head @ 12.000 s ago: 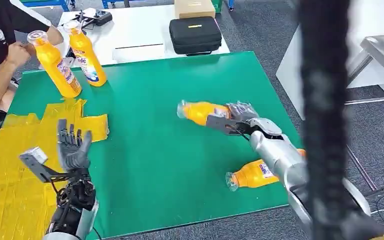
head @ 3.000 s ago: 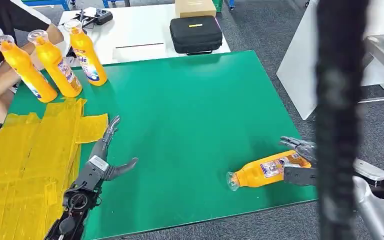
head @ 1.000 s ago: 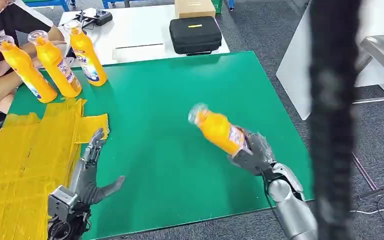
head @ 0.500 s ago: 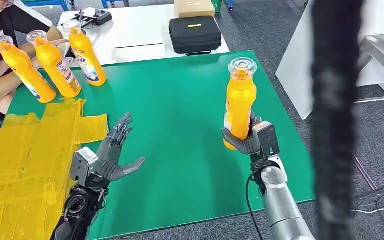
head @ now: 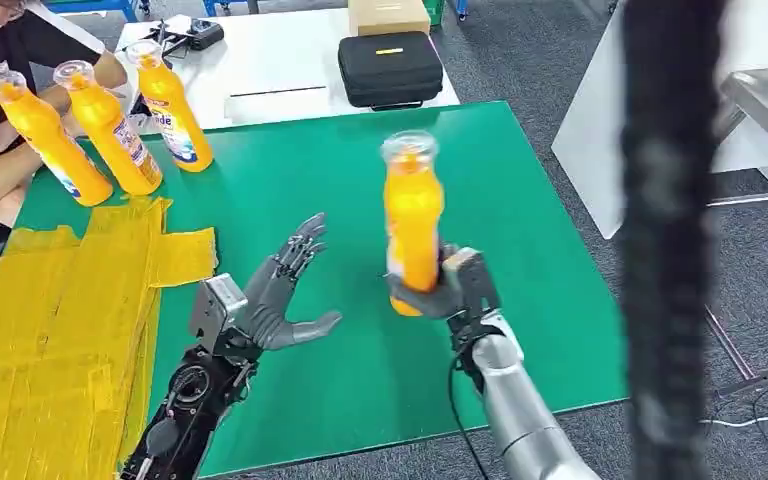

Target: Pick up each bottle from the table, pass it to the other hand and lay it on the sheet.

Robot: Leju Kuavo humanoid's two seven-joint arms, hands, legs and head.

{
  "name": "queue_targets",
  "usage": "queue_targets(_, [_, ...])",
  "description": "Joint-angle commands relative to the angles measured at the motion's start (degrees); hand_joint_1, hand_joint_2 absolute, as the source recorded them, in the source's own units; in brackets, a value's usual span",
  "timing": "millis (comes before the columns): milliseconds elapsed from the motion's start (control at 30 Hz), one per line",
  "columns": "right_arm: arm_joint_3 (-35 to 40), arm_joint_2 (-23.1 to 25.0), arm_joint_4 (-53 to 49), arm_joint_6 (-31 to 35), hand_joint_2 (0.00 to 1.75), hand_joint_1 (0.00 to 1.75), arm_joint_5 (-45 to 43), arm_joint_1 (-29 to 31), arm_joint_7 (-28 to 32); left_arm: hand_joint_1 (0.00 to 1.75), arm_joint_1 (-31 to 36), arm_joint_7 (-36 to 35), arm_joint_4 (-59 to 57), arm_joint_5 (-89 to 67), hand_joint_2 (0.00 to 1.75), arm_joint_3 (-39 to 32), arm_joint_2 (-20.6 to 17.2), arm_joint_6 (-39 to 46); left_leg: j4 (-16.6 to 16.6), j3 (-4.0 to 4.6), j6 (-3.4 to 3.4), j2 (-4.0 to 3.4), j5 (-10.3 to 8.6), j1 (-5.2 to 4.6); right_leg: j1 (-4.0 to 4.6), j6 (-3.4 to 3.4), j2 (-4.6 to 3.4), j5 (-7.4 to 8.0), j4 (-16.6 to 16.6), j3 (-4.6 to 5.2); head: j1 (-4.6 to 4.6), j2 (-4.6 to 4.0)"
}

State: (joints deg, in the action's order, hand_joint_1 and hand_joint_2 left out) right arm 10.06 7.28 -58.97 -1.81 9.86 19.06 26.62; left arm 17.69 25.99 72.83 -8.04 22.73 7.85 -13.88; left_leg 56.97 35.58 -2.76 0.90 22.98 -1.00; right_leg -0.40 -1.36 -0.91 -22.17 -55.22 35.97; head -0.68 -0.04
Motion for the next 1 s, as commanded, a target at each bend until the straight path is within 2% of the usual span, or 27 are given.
queue_targets(33, [8.21,2.24,11.83,0.78,1.75,1.75,1.48,4.80,-0.17,0.00,3.40,-0.98,-4.81,0.64,1.75,2.27,-0.18,-0.47,-0.01,-0.28,0.17,-0.13,0.13,0.05,0.05,0.03,-0.02,-0.09,0.03,-0.27,0.00,0.00])
queue_targets(300, [14.76,4.98,15.79,2.00,1.75,1.75,6.20,5.45,-0.58,0.00,3.86,-1.76,-7.15,1.60,1.75,1.77,0.26,-0.47,0.01,-0.27,0.20,-0.11,0.13,0.06,0.06,0.05,-0.02,-0.09,0.02,-0.27,0.00,0.00])
queue_targets(400, [14.90,5.15,15.79,2.19,1.75,1.75,6.32,5.35,-0.59,0.00,3.88,-1.76,-7.29,1.63,1.75,1.73,0.19,-0.46,0.06,-0.42,0.29,-0.09,0.22,0.10,0.10,0.08,0.06,-0.20,-0.03,-0.43,0.02,0.00])
queue_targets(500, [16.32,5.00,15.39,3.43,1.75,1.75,8.12,5.24,-0.59,0.00,4.15,-1.87,-8.37,2.50,1.75,1.04,0.42,-0.24,0.03,-0.24,0.19,-0.08,0.13,0.07,0.07,0.04,0.02,-0.11,0.01,-0.24,0.00,0.00])
queue_targets(567, [17.23,5.14,15.09,3.99,1.75,1.75,9.14,4.99,-0.89,0.00,4.57,-2.13,-9.39,3.12,1.75,0.64,0.58,0.13,0.09,-0.46,0.29,-0.11,0.27,0.09,0.10,0.06,0.05,-0.24,-0.05,-0.46,0.00,0.00])
queue_targets(700, [18.20,5.32,15.64,5.07,1.75,1.75,10.45,5.19,-1.38,0.00,5.20,-2.42,-10.81,3.69,1.75,0.33,0.76,0.76,-0.01,-0.20,0.15,-0.04,0.09,0.04,0.04,0.03,0.04,-0.08,0.03,-0.20,0.00,0.00])
queue_targets(767, [18.39,5.27,16.13,5.29,1.75,1.75,10.70,5.18,-1.33,0.00,5.12,-2.52,-11.12,3.76,1.75,0.08,0.87,1.18,0.11,-0.47,0.29,-0.10,0.28,0.11,0.11,0.05,0.07,-0.25,-0.05,-0.49,-0.02,0.00])
queue_targets(867, [19.52,5.08,17.27,6.91,1.75,1.75,11.83,4.75,-0.68,0.00,4.20,-2.96,-11.19,3.64,1.75,-0.73,0.78,2.63,-0.03,-0.19,0.12,-0.04,0.07,0.01,0.01,0.02,0.03,-0.06,0.04,-0.18,0.00,0.00])
queue_targets(1000, [20.40,5.59,18.95,8.22,1.75,1.75,12.46,5.26,-0.37,0.00,4.55,-3.01,-13.19,3.82,1.75,-1.29,0.79,3.43,0.02,-0.45,0.26,-0.12,0.23,0.08,0.08,0.06,0.02,-0.20,0.01,-0.45,0.00,0.00])
